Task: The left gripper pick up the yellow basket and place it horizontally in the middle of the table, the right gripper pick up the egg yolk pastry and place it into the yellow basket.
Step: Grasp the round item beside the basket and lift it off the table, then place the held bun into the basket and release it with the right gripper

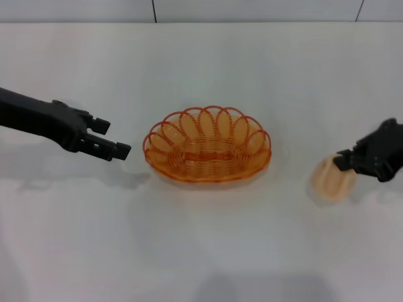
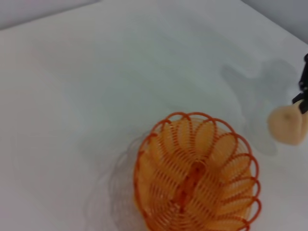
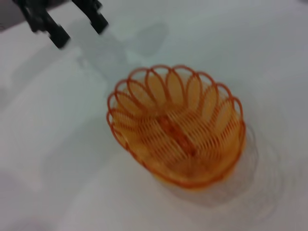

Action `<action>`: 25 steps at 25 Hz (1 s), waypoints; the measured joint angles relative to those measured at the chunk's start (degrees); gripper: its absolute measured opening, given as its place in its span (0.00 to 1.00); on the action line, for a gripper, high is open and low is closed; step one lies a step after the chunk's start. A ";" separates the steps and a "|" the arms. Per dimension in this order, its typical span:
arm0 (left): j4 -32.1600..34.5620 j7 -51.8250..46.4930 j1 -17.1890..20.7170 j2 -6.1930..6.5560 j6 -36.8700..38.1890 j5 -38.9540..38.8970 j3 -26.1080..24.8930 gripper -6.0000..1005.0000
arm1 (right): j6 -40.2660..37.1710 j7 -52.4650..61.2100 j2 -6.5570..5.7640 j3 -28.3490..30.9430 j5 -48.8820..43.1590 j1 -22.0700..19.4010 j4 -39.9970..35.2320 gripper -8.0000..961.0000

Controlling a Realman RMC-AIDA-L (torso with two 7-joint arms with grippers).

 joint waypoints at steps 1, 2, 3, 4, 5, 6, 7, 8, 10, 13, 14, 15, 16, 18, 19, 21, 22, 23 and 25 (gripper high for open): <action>-0.07 0.63 0.34 -0.07 -0.53 -0.11 0.00 0.89 | 0.07 0.01 0.01 -0.16 0.42 0.22 -0.23 0.04; -0.15 1.25 0.59 -0.15 -0.88 -0.19 0.00 0.89 | 0.17 0.03 0.03 -0.32 0.83 0.47 -0.44 0.04; -0.20 1.69 0.82 -0.23 -1.13 -0.23 0.00 0.89 | 0.34 0.04 0.05 -0.53 1.25 0.83 -0.64 0.04; -0.23 2.08 1.02 -0.34 -1.37 -0.26 0.00 0.89 | 0.52 0.05 0.08 -0.70 1.51 1.21 -0.76 0.04; -0.23 2.45 1.12 -0.48 -1.46 -0.28 0.01 0.89 | 0.60 0.05 0.11 -0.84 1.61 1.41 -0.77 0.04; -0.24 2.73 1.17 -0.59 -1.54 -0.32 0.00 0.89 | 0.80 0.06 0.17 -1.08 1.81 1.70 -0.77 0.04; -0.24 2.95 1.19 -0.74 -1.64 -0.43 0.01 0.89 | 1.12 0.06 0.20 -1.53 2.18 1.97 -0.74 0.04; -0.25 3.22 1.27 -0.79 -1.64 -0.60 0.05 0.89 | 1.60 0.07 0.22 -2.04 2.57 2.24 -0.64 0.04; -0.26 3.57 1.51 -0.88 -1.54 -0.99 0.08 0.89 | 2.70 0.08 0.29 -3.24 3.17 2.91 -0.40 0.04; -0.26 3.71 1.70 -0.93 -1.41 -1.25 0.05 0.89 | 4.60 0.08 0.37 -5.31 4.52 3.76 -0.26 0.04; -0.26 3.77 1.76 -0.94 -1.36 -1.43 0.05 0.89 | 5.57 0.10 0.37 -6.40 5.26 4.14 -0.23 0.04; -0.26 3.80 1.78 -0.96 -1.34 -1.55 0.05 0.89 | 6.35 0.11 0.37 -7.29 5.52 4.46 -0.15 0.04; -0.26 3.82 1.81 -0.99 -1.30 -1.60 0.06 0.89 | 7.39 0.14 0.40 -8.50 5.76 4.91 -0.08 0.04; -0.26 3.84 1.82 -1.07 -1.27 -1.62 0.12 0.89 | 9.34 0.27 0.50 -10.60 5.90 5.65 0.16 0.04; -0.26 3.84 1.82 -1.10 -1.27 -1.62 0.14 0.89 | 10.32 0.40 0.53 -11.66 5.97 6.05 0.33 0.04; -0.27 3.85 1.82 -1.17 -1.26 -1.64 0.22 0.89 | 12.47 0.79 0.53 -13.92 6.04 6.90 0.97 0.04; -0.26 3.85 1.82 -1.19 -1.25 -1.64 0.25 0.89 | 13.50 0.93 0.53 -14.79 6.09 7.35 1.35 0.04; -0.27 3.86 1.81 -1.24 -1.24 -1.65 0.30 0.89 | 14.20 0.97 0.52 -15.43 6.24 7.74 1.73 0.04; -0.27 3.87 1.81 -1.32 -1.23 -1.65 0.34 0.89 | 15.52 1.03 0.52 -16.47 6.80 8.62 2.74 0.04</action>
